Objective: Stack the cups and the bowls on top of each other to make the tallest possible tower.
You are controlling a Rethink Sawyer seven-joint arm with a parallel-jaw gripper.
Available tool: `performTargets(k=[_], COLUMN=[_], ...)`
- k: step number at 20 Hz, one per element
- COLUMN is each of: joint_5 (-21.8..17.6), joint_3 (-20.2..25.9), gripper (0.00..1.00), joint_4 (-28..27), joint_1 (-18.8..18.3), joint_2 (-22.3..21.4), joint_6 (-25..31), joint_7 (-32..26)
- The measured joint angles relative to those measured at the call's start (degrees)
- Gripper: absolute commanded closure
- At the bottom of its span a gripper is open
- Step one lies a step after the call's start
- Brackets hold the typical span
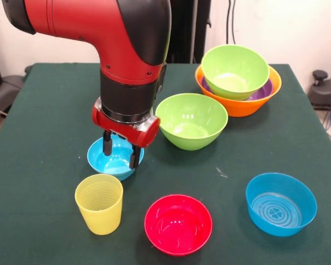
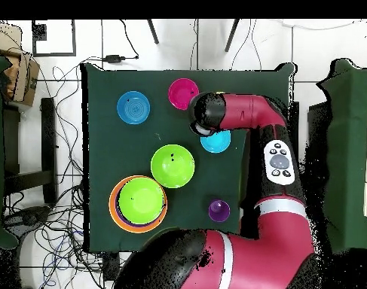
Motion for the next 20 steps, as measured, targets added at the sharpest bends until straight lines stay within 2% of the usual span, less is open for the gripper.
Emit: performTargets(k=[20], joint_5=[0.02], joint_3=[-0.92], gripper=[0.0], joint_4=[2.74], joint_1=[-0.06], joint_2=[0.98], joint_6=[-6.48], joint_7=[0.0])
